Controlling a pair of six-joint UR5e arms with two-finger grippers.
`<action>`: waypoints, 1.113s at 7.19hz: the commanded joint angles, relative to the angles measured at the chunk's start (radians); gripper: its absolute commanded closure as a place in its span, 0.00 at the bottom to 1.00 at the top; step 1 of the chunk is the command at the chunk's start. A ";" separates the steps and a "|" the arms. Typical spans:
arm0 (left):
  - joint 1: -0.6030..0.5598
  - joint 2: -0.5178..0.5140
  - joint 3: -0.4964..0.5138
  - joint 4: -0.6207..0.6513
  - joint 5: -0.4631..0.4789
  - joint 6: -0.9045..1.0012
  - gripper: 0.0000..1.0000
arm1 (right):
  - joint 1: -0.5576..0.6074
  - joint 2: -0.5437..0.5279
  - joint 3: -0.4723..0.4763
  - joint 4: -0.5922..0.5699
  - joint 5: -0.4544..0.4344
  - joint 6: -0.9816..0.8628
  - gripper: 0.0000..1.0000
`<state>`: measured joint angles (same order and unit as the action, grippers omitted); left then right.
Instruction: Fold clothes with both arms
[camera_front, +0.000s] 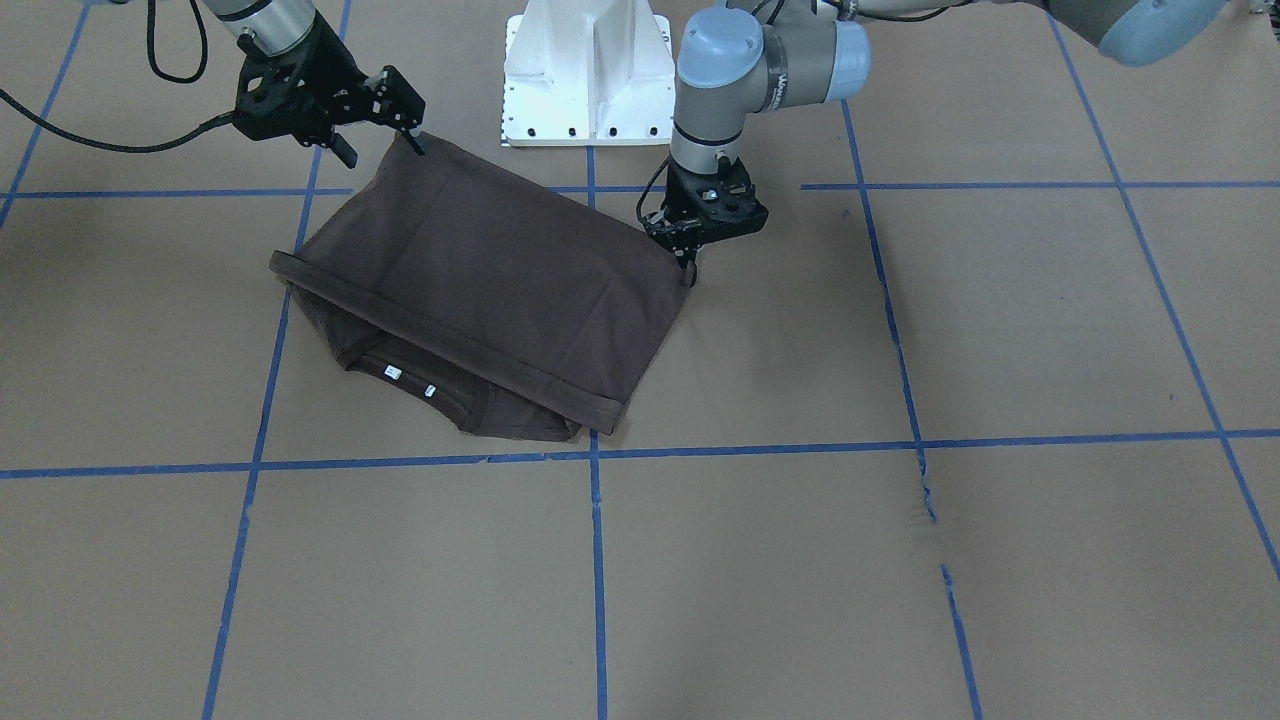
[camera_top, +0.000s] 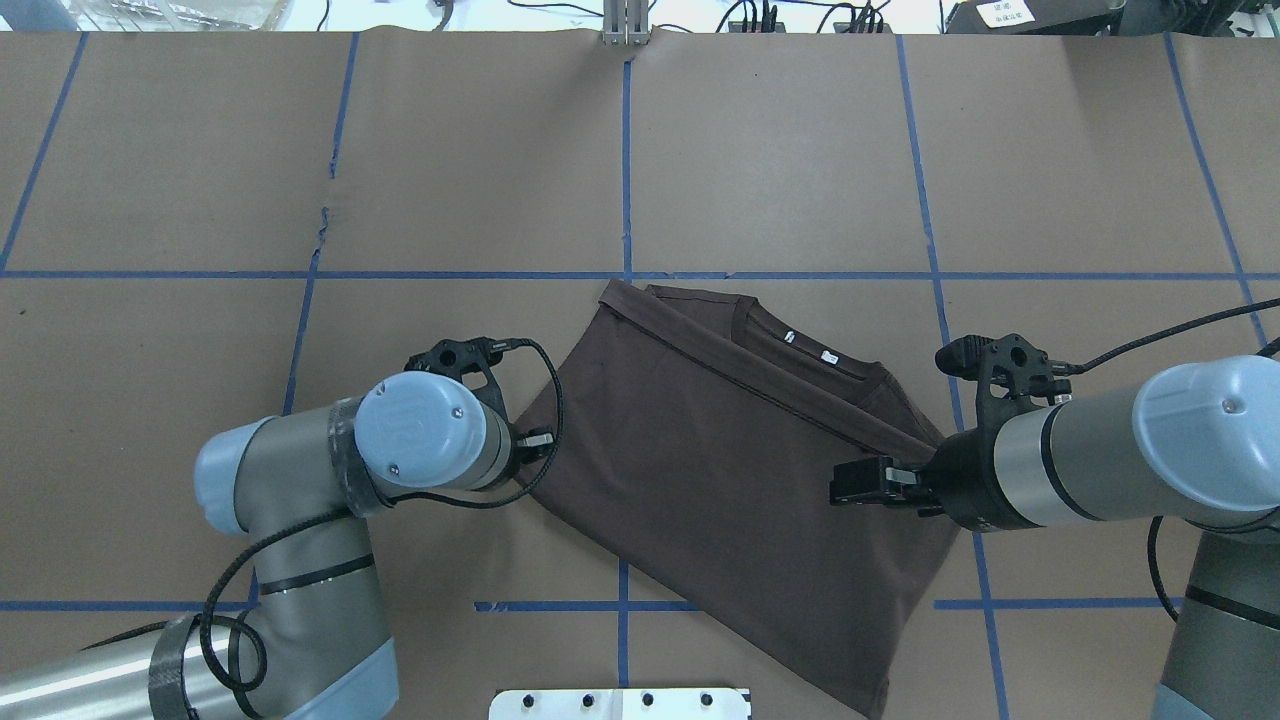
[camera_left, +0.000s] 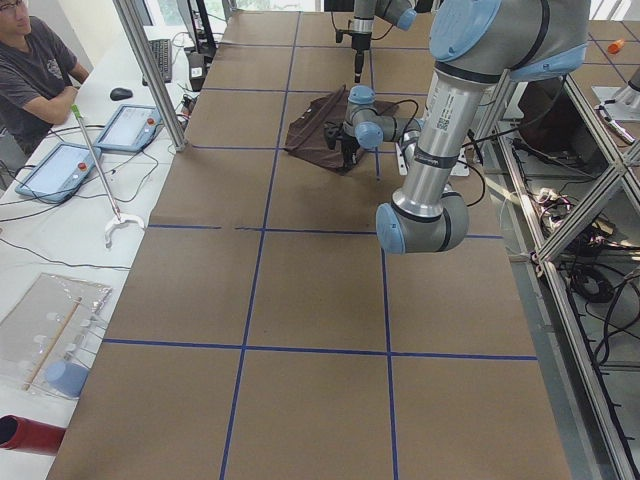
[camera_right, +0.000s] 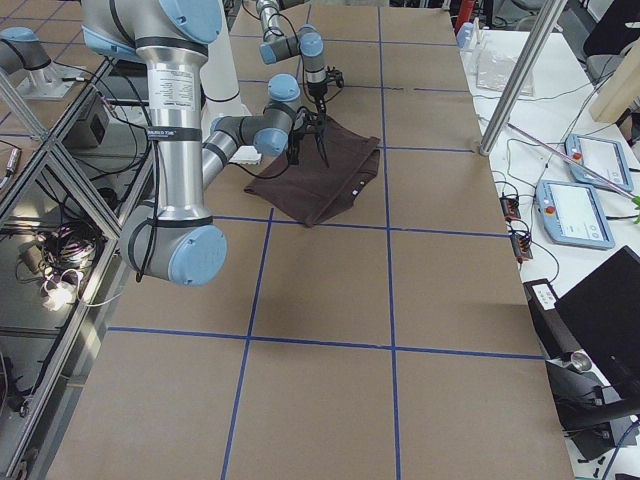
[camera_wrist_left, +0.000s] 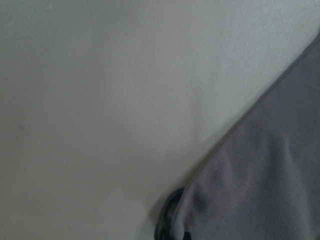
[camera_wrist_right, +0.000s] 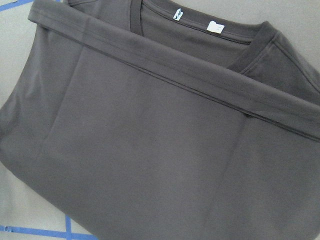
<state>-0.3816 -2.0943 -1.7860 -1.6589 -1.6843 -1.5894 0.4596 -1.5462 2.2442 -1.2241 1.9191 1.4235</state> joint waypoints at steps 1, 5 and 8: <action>-0.115 -0.004 0.046 -0.011 0.006 0.118 1.00 | 0.001 0.000 0.000 0.000 -0.002 0.000 0.00; -0.298 -0.232 0.562 -0.374 0.074 0.341 1.00 | 0.014 0.026 -0.037 0.000 -0.022 0.000 0.00; -0.319 -0.417 0.864 -0.556 0.095 0.396 1.00 | 0.021 0.077 -0.074 -0.002 -0.023 0.000 0.00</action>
<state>-0.6974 -2.4169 -1.0608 -2.1560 -1.5995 -1.2090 0.4771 -1.4811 2.1785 -1.2254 1.8965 1.4235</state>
